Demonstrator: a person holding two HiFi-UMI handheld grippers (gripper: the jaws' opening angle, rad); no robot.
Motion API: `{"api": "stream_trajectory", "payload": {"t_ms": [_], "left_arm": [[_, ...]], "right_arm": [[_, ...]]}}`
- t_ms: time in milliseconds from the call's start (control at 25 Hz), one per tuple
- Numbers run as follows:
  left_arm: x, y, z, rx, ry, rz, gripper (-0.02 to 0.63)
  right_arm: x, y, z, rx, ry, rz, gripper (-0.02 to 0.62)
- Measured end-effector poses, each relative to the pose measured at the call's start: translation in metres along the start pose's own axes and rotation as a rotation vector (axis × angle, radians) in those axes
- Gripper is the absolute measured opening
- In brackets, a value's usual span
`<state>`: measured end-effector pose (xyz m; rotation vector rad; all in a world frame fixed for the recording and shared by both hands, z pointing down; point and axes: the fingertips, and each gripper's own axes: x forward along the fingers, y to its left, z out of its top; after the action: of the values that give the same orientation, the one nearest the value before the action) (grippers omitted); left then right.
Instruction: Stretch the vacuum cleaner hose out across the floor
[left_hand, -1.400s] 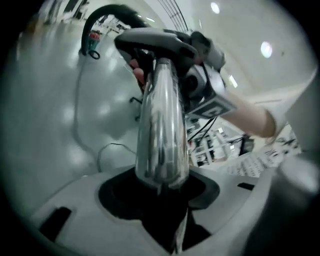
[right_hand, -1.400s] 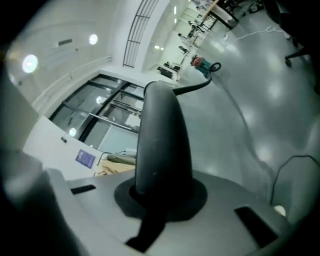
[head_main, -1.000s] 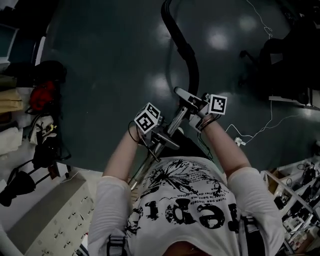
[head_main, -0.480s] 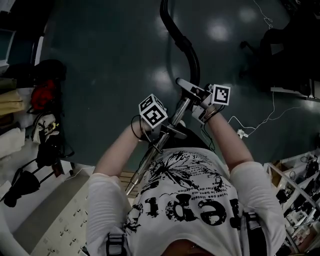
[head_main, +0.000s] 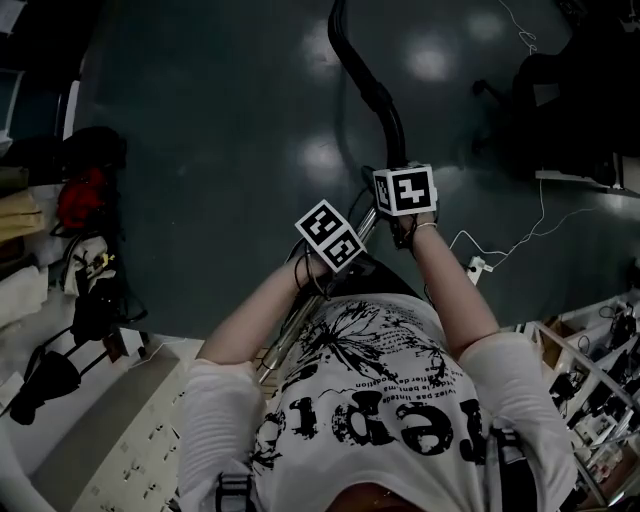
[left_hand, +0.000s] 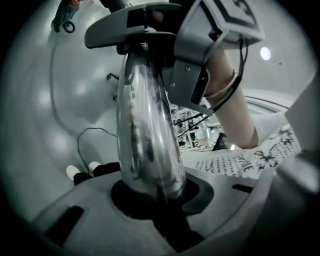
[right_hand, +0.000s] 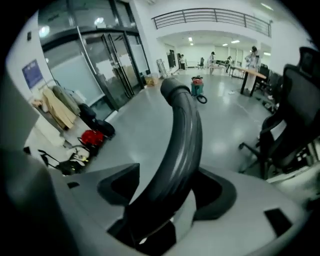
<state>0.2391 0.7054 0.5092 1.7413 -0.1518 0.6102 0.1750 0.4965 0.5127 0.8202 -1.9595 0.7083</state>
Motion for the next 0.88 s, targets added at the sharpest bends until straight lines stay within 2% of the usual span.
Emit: {"api": "stream_trajectory", "payload": {"t_ms": [80, 120, 200, 280, 400, 520, 600, 720, 800, 880], "left_arm": [[0.003, 0.015, -0.003, 0.011, 0.036, 0.11, 0.083], [0.004, 0.024, -0.004, 0.017, 0.048, 0.173, 0.083], [0.002, 0.045, -0.006, 0.015, 0.061, 0.3, 0.084], [0.001, 0.063, -0.01, 0.0, 0.065, 0.402, 0.084], [0.0, 0.08, -0.013, -0.044, 0.05, 0.485, 0.083], [-0.001, 0.093, -0.02, -0.099, 0.032, 0.529, 0.083], [-0.002, 0.098, -0.022, -0.13, -0.007, 0.546, 0.083], [-0.016, 0.096, -0.021, -0.144, -0.079, 0.548, 0.081], [-0.027, 0.093, -0.017, -0.114, -0.145, 0.519, 0.088], [-0.03, 0.093, -0.008, -0.078, -0.243, 0.417, 0.115]], "right_arm": [[0.001, -0.01, 0.007, -0.105, 0.004, -0.133, 0.296], [0.003, -0.012, 0.012, -0.139, -0.005, -0.164, 0.301], [0.015, -0.012, 0.013, -0.136, -0.006, -0.152, 0.301], [0.03, -0.01, 0.005, -0.065, 0.003, -0.092, 0.291], [0.047, -0.008, -0.002, 0.175, -0.043, 0.033, 0.205], [0.058, 0.004, 0.004, 0.402, -0.16, 0.218, 0.152], [0.065, 0.017, 0.01, 0.462, -0.203, 0.322, 0.143], [0.07, 0.035, 0.015, 0.513, -0.21, 0.462, 0.13], [0.068, 0.045, 0.019, 0.546, -0.209, 0.555, 0.121], [0.063, 0.054, 0.029, 0.572, -0.22, 0.645, 0.103]]}}
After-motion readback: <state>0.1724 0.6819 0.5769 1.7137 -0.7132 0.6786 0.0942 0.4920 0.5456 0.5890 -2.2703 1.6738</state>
